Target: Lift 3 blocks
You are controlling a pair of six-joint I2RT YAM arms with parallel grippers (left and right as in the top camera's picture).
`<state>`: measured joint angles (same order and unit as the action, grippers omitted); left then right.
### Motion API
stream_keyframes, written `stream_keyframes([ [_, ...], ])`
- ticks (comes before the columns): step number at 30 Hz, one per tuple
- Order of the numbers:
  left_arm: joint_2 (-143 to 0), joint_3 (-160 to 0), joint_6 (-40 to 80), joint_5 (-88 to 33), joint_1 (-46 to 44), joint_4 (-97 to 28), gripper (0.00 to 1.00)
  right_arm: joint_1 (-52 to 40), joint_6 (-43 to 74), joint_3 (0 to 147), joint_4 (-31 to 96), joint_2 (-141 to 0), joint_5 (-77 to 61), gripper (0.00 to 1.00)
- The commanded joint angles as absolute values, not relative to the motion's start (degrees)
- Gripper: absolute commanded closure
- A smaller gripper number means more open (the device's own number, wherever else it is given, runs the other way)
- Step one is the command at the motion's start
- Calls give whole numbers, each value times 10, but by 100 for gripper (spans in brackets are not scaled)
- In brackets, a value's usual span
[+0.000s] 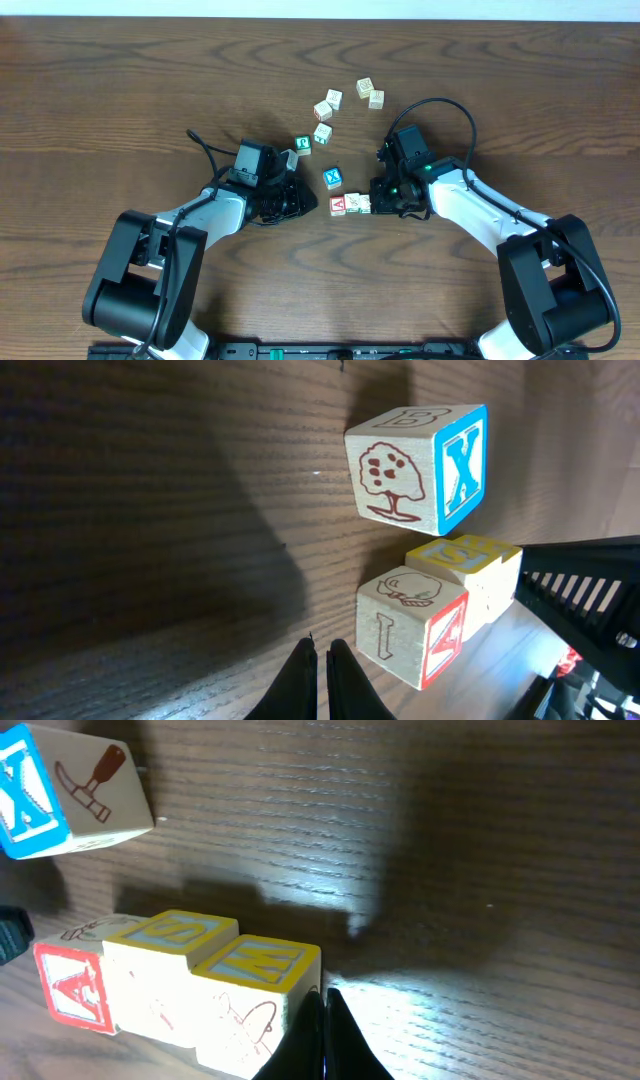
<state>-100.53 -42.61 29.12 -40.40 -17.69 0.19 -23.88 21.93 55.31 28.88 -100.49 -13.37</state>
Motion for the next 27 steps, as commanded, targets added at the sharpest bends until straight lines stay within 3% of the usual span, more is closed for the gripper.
stream_keyframes([
  [1, -1008, -441, 308, -416, -176, -3, 93, -245, 218, 554, 290, -999, -145, 99],
  [27, -1009, -453, 277, -433, -176, -13, 93, -244, 223, 554, 310, -999, -176, 99],
])
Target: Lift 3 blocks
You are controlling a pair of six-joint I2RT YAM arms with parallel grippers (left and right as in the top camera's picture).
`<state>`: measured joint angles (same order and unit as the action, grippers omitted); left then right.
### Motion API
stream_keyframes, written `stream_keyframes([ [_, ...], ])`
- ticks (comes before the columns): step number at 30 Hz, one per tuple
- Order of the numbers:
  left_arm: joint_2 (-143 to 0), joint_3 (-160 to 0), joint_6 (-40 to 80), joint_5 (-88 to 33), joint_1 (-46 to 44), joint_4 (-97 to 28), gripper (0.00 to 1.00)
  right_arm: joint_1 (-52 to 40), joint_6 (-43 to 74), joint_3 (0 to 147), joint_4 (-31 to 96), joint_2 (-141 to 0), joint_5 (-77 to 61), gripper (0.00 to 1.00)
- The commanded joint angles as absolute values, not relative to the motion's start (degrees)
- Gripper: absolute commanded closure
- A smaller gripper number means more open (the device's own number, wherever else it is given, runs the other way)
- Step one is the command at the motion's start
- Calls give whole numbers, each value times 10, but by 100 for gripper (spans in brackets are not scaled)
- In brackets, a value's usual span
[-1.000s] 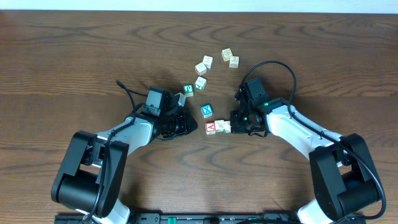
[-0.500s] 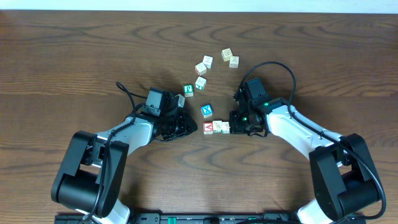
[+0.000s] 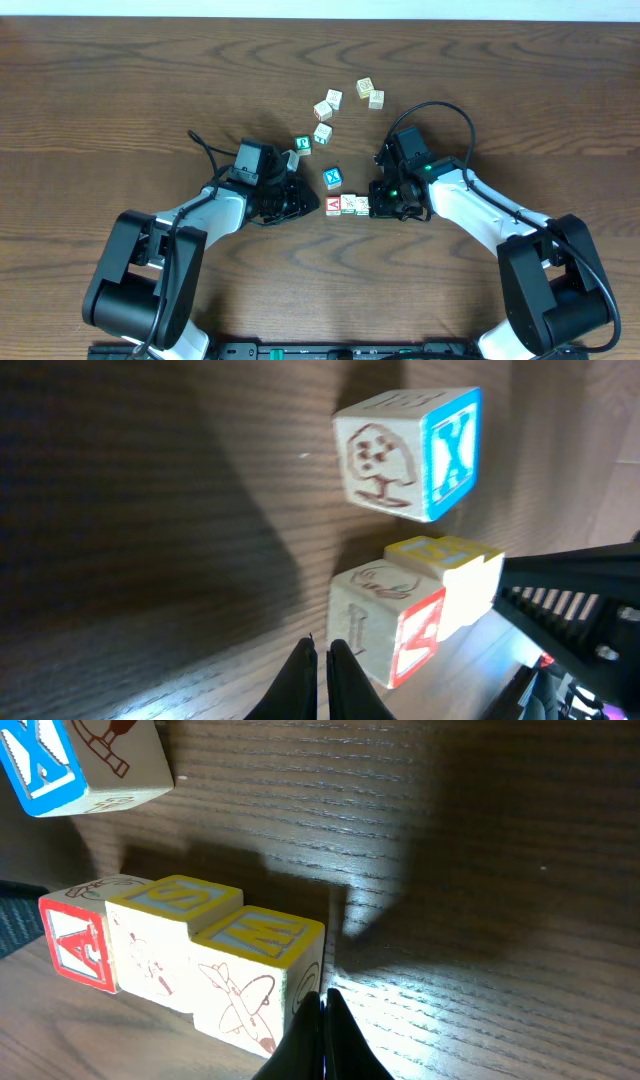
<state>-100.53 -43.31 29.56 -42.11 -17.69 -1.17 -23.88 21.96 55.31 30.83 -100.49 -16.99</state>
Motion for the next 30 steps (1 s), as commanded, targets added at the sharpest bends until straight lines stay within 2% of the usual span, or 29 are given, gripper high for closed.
stream_keyframes([
  [1, -1009, -455, 276, -433, -176, -13, 93, -244, 223, 554, 310, -999, -176, 99],
  [16, -1030, -458, 273, -436, -177, -13, 93, -244, 223, 554, 312, -999, -185, 99],
  [30, -1030, -476, 273, -443, -220, -11, 93, -244, 225, 554, 312, -999, -200, 99],
])
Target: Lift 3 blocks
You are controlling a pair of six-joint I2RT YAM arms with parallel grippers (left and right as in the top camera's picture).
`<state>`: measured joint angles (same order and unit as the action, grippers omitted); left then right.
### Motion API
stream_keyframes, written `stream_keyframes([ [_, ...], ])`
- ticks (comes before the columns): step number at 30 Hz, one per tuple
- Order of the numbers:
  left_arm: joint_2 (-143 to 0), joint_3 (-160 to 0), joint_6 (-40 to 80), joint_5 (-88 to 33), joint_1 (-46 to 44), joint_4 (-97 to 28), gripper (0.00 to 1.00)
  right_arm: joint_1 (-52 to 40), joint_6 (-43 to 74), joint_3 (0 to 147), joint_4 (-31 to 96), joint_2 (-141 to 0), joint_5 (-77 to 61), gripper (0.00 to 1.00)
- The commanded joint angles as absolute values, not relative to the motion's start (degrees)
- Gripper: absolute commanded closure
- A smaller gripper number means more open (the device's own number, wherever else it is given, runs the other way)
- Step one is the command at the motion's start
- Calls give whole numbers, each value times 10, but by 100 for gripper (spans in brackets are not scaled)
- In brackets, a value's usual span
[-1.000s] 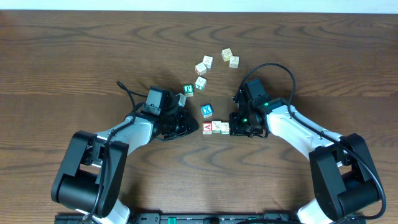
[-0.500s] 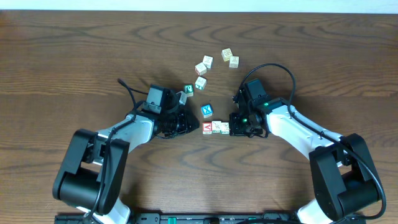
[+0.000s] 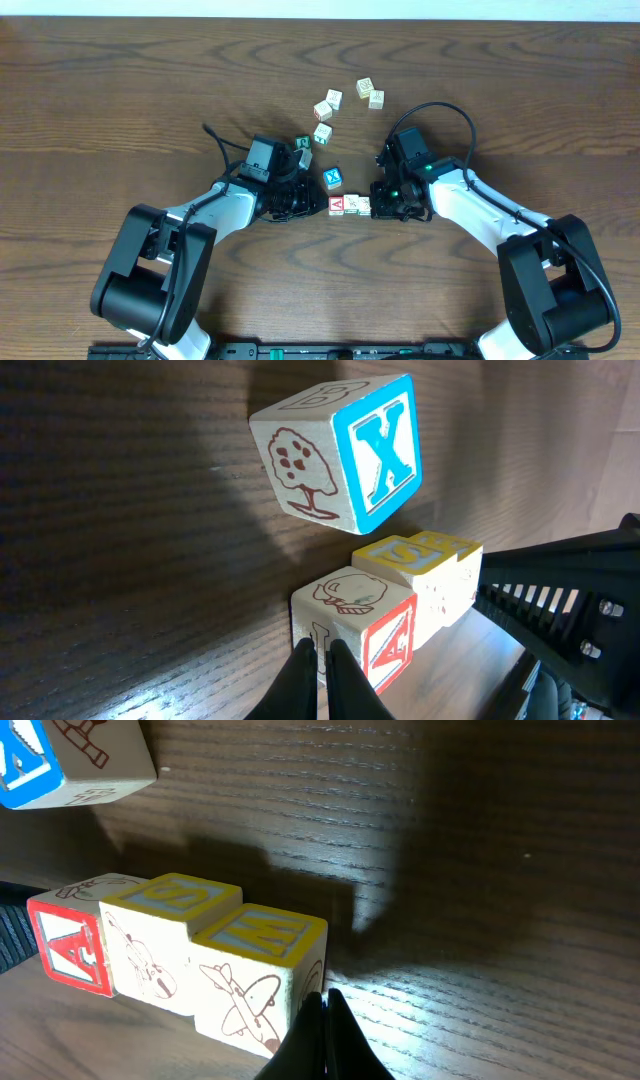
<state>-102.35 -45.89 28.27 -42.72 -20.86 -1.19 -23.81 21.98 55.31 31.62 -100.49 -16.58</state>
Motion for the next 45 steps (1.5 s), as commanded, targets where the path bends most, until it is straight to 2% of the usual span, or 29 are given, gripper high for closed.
stream_keyframes([
  [1, -1030, -476, 273, -443, -220, -13, 93, -244, 225, 554, 311, -999, -200, 99],
  [12, -1030, -476, 272, -443, -220, -15, 93, -248, 216, 554, 306, -999, -200, 98],
  [19, -1030, -476, 272, -396, -220, -43, 93, -248, 216, 554, 303, -999, -198, 98],
  [45, -1030, -476, 277, -410, -220, -34, 93, -255, 228, 554, 289, -1002, -211, 99],
])
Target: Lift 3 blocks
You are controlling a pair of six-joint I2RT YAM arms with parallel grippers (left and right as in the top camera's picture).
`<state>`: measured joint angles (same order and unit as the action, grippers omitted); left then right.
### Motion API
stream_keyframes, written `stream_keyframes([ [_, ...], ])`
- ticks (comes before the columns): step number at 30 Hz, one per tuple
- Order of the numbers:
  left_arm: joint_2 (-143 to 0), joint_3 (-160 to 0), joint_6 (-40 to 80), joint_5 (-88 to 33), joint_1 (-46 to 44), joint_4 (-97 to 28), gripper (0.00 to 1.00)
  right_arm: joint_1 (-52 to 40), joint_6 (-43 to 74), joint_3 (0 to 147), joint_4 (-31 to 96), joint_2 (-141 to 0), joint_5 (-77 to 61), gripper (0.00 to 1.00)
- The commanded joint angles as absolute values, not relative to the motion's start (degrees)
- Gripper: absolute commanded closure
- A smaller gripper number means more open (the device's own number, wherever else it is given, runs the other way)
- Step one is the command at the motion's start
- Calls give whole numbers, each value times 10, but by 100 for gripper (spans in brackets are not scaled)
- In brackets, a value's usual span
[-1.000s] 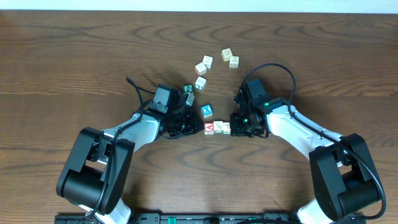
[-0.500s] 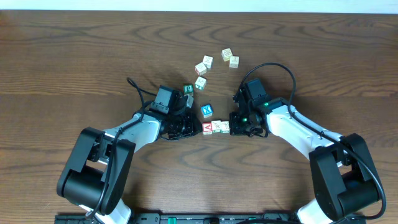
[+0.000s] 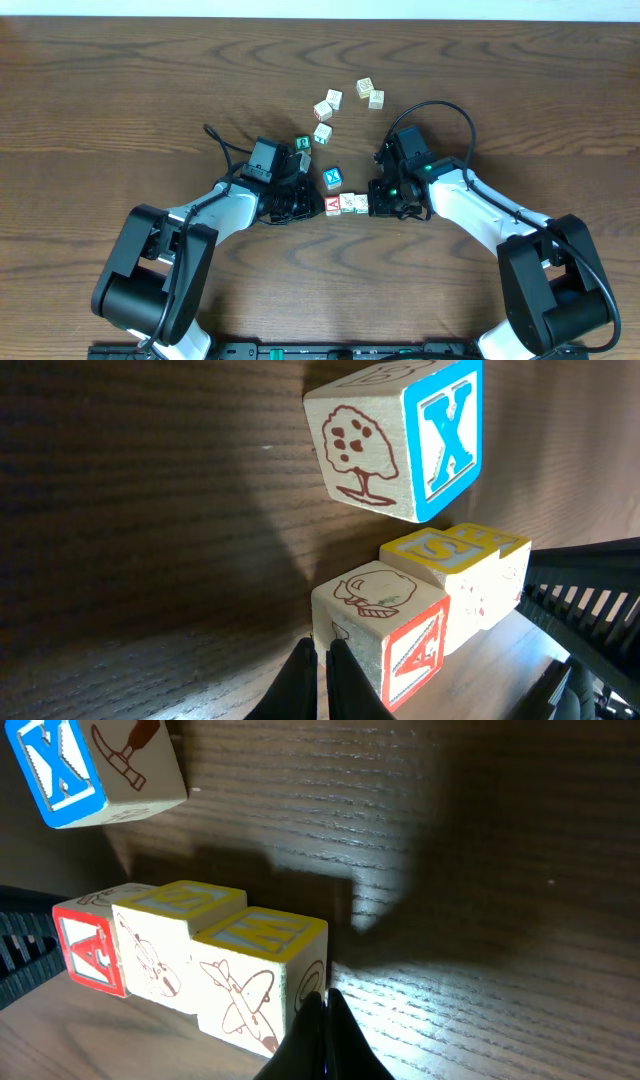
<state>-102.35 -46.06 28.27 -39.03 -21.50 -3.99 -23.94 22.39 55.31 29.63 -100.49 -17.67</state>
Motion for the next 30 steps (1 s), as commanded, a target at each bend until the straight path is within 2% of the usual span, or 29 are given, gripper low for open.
stream_keyframes([
  [1, -1030, -476, 277, -418, -220, -31, 93, -256, 227, 554, 289, -1003, -211, 99],
  [30, -1030, -476, 277, -446, -220, -23, 93, -282, 207, 554, 270, -1004, -196, 99],
])
